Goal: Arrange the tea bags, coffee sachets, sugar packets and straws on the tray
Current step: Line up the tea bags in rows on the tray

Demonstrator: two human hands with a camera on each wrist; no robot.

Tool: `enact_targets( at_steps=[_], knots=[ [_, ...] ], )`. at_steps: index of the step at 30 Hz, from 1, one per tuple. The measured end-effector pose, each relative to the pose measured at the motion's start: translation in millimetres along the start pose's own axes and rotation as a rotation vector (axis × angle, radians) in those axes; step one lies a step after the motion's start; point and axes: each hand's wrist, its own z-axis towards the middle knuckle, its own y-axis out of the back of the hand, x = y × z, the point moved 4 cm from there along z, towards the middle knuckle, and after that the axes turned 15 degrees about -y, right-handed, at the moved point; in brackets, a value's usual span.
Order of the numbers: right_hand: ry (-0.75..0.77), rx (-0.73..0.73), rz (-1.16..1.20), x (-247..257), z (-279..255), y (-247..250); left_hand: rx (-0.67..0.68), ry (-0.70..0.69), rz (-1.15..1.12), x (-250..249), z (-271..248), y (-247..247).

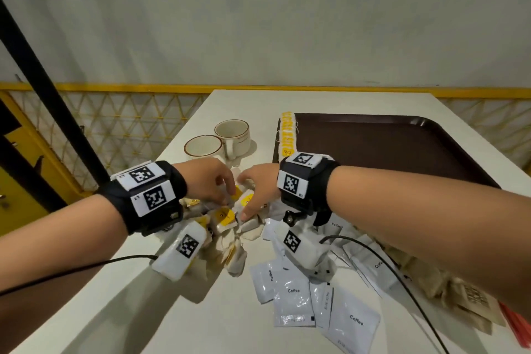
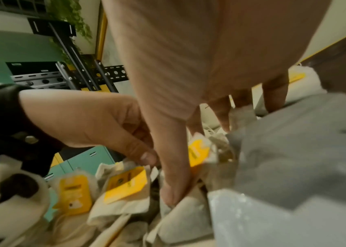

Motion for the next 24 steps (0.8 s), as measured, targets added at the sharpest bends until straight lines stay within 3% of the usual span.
enact_targets(
  at_steps=[8, 13, 17, 19, 21, 24],
  knots=[
    [0.040, -0.136, -0.180, 13, 19, -8, -0.203, 0.019, -0.163, 9, -5, 28],
    [0.065, -0.206, -0.072, 9, 10, 3, -0.459, -0.001, -0.350, 5, -17, 47],
    [0.071, -0.320, 0.213, -17, -27, 38, -0.781, -0.101, -0.806, -11, -27, 52],
    [0.103, -0.299, 0.533, -39, -42, 44, -0.916, -0.137, -1.068, -24, -27, 48],
    [0.151, -0.237, 0.895, -58, -56, 39, -0.932, -0.160, -1.306, -43, -18, 37],
    [0.229, -0.113, 1.367, -83, -78, 20, -0.838, -0.186, -1.532, -82, 5, 18]
  ],
)
